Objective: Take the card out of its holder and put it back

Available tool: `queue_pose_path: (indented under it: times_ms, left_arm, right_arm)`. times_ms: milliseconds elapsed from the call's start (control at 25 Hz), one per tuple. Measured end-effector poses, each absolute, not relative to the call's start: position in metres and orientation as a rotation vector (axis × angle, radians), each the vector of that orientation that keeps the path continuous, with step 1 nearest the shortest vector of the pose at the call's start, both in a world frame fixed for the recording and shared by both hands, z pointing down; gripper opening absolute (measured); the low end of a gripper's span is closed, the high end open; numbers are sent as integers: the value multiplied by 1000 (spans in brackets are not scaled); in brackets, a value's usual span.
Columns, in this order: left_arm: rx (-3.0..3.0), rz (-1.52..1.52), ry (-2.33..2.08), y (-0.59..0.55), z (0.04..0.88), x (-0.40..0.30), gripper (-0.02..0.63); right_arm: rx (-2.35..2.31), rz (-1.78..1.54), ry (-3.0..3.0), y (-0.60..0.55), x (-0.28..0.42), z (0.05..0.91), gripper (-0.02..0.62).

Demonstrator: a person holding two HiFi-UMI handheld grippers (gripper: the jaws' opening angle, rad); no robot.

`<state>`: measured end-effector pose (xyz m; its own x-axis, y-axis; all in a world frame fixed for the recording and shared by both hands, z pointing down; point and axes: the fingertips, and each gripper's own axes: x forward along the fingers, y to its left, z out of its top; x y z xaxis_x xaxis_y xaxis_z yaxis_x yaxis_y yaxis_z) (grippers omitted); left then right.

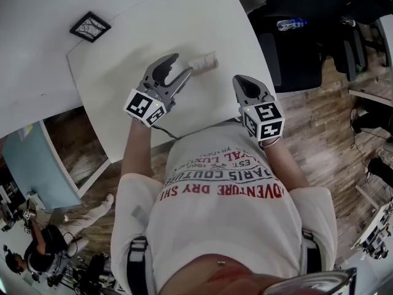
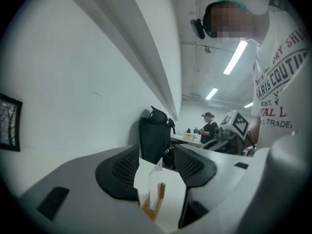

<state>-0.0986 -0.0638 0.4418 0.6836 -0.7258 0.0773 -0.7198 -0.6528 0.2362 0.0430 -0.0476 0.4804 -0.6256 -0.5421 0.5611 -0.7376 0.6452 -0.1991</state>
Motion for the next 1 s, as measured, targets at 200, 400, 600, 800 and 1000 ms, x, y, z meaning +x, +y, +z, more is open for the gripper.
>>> queue_pose_path:
  times_ms: [200, 400, 600, 800, 1000]
  left_arm:
    - [2522, -120, -1486, -47, 414, -113, 102]
    - [2398, -119, -1809, -23, 389, -124, 50]
    - [2236, -175, -2030, 2, 365, -138, 28]
    - [2057, -151, -2187, 23, 350, -140, 26]
    - [1927, -54, -2227, 28, 369, -129, 26]
  right_arm:
    - [934, 524, -2492, -52, 41, 459, 26]
    - [845, 490, -2565, -54, 34, 442, 26]
    - [775, 470, -2626, -51, 25, 430, 26]
    - [785, 419, -2750, -53, 22, 403, 26]
    - [761, 364, -2820, -56, 25, 390, 25]
